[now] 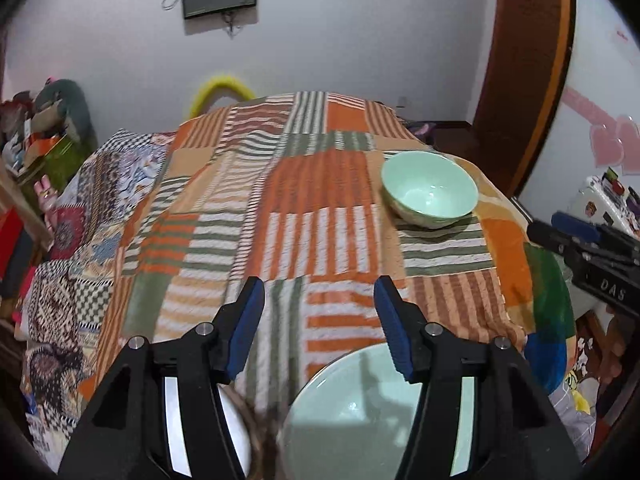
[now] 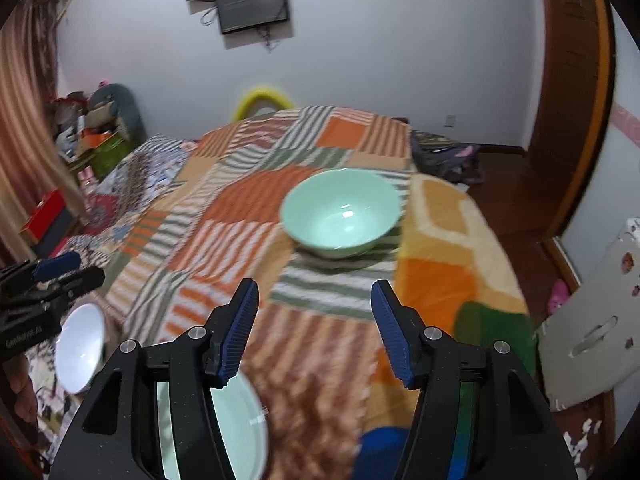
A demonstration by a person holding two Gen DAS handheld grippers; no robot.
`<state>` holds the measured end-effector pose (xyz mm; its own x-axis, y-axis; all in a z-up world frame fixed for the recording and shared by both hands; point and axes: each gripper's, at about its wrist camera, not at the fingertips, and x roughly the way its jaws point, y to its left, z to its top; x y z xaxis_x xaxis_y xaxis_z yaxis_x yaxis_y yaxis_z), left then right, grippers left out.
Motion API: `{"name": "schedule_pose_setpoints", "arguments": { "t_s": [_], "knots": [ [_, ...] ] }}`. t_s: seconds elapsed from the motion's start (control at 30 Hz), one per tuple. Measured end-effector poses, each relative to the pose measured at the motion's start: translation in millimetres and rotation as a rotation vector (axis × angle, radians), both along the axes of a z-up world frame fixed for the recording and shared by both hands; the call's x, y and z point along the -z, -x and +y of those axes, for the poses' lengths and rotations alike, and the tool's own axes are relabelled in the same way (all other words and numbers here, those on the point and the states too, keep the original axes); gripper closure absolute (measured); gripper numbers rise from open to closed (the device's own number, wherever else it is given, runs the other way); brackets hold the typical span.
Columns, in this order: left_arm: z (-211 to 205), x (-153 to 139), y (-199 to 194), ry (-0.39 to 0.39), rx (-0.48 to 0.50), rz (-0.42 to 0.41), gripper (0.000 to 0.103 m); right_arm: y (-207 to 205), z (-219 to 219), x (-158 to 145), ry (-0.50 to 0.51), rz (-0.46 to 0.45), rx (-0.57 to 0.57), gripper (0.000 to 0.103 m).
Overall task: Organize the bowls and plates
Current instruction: 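Move both grippers to the small mint-green bowl rim and close them on it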
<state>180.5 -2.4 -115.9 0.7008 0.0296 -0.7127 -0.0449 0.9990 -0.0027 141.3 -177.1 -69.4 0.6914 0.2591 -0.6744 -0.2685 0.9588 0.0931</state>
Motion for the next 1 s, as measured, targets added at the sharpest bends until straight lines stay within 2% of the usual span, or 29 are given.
{"name": "schedule_pose_setpoints", "arguments": {
  "t_s": [0.23,0.57,0.77,0.8,0.9,1.0],
  "knots": [
    [-20,15,-31,-0.012,0.043,0.023,0.046,-39,-16,14,0.022,0.016,0.066,0.047],
    [-17,44,-65,0.047,0.039,0.092,0.046,-107,-24,47,0.012,0.084,0.143,0.047],
    [-13,58,-75,0.053,0.028,0.120,0.046,-134,-23,64,-0.033,0.149,0.132,0.062],
    [-13,60,-77,0.052,0.025,0.124,0.046,-138,-22,69,-0.033,0.162,0.126,0.070],
    [-11,63,-82,0.062,0.020,0.135,0.046,-141,-17,76,-0.037,0.188,0.097,0.083],
    [-11,63,-86,0.079,0.022,0.137,0.046,-133,-11,75,0.009,0.157,0.083,0.083]
  ]
}}
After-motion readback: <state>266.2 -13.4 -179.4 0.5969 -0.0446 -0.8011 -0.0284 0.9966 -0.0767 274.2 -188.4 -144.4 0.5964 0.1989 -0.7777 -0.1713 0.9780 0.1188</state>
